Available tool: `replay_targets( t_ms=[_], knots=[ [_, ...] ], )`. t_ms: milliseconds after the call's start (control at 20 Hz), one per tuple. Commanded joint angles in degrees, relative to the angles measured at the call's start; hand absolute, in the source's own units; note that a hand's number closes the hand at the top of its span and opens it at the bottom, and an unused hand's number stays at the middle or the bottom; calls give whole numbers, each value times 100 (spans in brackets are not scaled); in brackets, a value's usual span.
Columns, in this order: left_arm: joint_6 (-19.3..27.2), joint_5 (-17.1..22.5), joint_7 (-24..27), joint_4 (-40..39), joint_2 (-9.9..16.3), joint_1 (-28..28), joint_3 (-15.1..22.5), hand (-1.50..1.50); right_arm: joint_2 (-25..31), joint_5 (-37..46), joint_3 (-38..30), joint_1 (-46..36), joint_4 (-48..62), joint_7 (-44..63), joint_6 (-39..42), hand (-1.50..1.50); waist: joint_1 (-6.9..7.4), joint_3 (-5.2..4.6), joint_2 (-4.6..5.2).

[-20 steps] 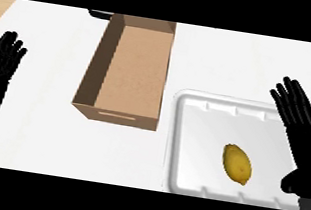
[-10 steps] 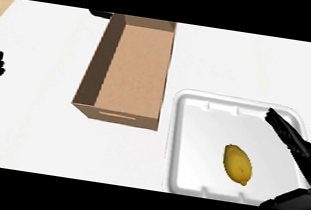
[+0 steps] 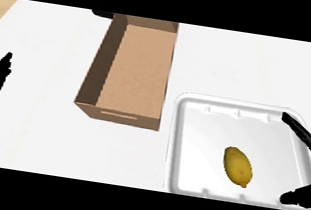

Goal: Pick the lemon from the tray and place it in the cardboard box

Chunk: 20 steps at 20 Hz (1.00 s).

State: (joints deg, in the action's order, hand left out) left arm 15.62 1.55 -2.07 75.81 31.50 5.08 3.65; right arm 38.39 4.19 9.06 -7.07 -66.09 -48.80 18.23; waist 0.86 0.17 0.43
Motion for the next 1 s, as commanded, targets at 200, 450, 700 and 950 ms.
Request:
replay_targets(
  t_ms=[200, 450, 700, 950],
  knots=[
    [46, -148, 35, -9, -91, -22, -23, 0, 696, 1413, 757, -942, -9, 89, 211, -150, 29, -20, -42],
    [-98, -195, -363, -126, -14, 403, -98, 0, 419, 2303, 1389, -1289, -31, 835, 124, -150, -18, -18, -35],
    [-83, -385, -311, -68, -242, 168, -80, 0, 342, 2615, 1496, -1139, -466, 1235, 619, -150, -71, -18, -48],
    [29, -595, 3, -232, -562, 104, -158, 0, -69, 3073, 1429, -1414, -644, 1881, 850, -150, -76, -19, -47]
  ],
)
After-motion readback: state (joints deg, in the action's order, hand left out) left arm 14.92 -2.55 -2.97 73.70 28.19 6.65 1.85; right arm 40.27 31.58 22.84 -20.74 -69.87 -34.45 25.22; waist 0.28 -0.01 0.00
